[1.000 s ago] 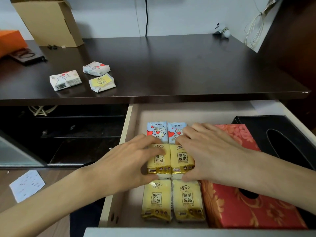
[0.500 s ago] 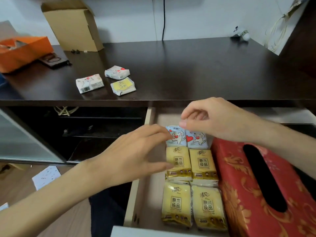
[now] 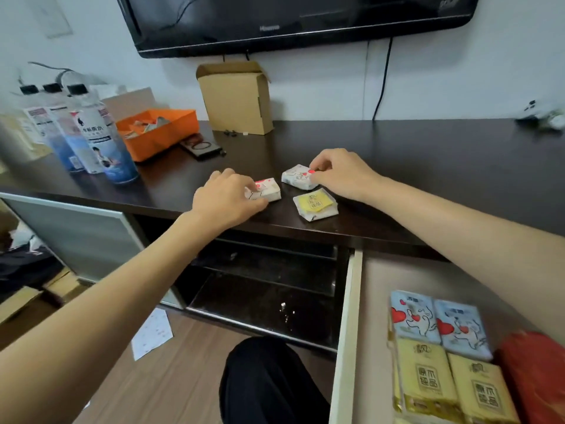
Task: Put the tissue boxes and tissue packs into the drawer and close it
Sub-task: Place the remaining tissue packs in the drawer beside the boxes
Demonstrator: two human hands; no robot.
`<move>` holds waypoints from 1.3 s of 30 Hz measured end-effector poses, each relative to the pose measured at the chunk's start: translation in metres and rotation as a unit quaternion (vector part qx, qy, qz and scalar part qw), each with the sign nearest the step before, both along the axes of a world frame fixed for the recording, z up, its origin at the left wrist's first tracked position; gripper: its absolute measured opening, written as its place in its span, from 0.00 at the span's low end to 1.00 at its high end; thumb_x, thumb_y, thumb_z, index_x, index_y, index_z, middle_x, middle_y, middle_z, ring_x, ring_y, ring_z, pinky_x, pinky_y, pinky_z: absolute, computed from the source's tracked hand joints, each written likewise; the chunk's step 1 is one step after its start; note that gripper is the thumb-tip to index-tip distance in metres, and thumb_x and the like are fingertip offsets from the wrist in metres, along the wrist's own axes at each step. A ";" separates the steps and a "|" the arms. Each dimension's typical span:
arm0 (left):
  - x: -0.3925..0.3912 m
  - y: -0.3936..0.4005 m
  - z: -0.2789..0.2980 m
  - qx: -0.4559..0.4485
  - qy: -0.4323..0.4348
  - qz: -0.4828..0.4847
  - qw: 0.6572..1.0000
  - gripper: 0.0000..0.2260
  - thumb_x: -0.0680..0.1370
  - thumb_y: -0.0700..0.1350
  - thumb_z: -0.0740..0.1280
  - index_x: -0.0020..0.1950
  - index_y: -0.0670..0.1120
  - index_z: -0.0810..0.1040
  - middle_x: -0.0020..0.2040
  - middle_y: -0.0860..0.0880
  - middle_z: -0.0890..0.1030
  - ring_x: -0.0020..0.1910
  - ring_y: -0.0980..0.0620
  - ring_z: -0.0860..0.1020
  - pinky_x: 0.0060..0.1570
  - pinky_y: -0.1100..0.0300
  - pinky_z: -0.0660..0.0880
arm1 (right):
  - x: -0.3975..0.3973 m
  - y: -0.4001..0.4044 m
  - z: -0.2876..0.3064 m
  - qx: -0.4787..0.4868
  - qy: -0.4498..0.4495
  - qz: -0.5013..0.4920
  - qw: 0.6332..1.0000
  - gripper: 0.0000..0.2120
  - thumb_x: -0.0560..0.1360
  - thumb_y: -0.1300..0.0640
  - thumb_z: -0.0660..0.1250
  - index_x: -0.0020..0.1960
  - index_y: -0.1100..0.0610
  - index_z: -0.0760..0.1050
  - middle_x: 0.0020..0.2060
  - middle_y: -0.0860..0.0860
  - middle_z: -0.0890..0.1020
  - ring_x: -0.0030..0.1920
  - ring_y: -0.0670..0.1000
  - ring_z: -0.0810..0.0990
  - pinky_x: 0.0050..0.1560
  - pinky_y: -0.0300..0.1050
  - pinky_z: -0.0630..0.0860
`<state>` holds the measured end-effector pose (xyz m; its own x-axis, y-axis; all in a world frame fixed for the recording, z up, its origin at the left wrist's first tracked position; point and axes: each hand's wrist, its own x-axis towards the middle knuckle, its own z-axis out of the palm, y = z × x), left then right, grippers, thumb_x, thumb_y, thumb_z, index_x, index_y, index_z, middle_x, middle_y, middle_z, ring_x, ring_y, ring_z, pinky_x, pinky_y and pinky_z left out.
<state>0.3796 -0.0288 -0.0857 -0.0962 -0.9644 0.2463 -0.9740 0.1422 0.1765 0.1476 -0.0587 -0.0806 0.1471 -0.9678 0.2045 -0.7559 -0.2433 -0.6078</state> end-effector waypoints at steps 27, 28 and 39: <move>-0.139 -0.056 0.014 0.016 0.176 -0.162 0.971 0.17 0.68 0.56 0.75 0.50 0.51 0.77 0.49 0.52 0.79 0.47 0.50 0.78 0.40 0.57 0.74 | -0.153 0.061 -0.016 -0.029 0.074 -0.135 0.988 0.28 0.69 0.47 0.77 0.67 0.49 0.76 0.60 0.47 0.77 0.52 0.49 0.77 0.51 0.47 0.74; -0.147 -0.051 0.015 0.019 0.180 -0.197 0.964 0.18 0.68 0.56 0.76 0.52 0.52 0.76 0.50 0.53 0.78 0.48 0.51 0.78 0.40 0.59 0.74 | -0.158 0.068 -0.017 -0.033 0.074 -0.134 0.988 0.29 0.69 0.47 0.77 0.68 0.49 0.75 0.59 0.46 0.76 0.52 0.49 0.77 0.50 0.46 0.72; -0.192 0.008 -0.013 0.125 0.122 -0.354 0.919 0.39 0.66 0.54 0.79 0.73 0.56 0.67 0.66 0.53 0.76 0.63 0.53 0.75 0.62 0.56 0.73 | -0.196 0.134 -0.019 0.027 0.105 -0.053 0.993 0.47 0.60 0.29 0.74 0.75 0.43 0.66 0.60 0.39 0.70 0.45 0.33 0.74 0.43 0.34 0.68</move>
<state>0.1871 -0.0206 -0.0990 -0.6929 -0.7106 0.1221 -0.5804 0.6502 0.4903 -0.0485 0.0750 -0.0999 0.0771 -0.9888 0.1281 -0.8871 -0.1267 -0.4438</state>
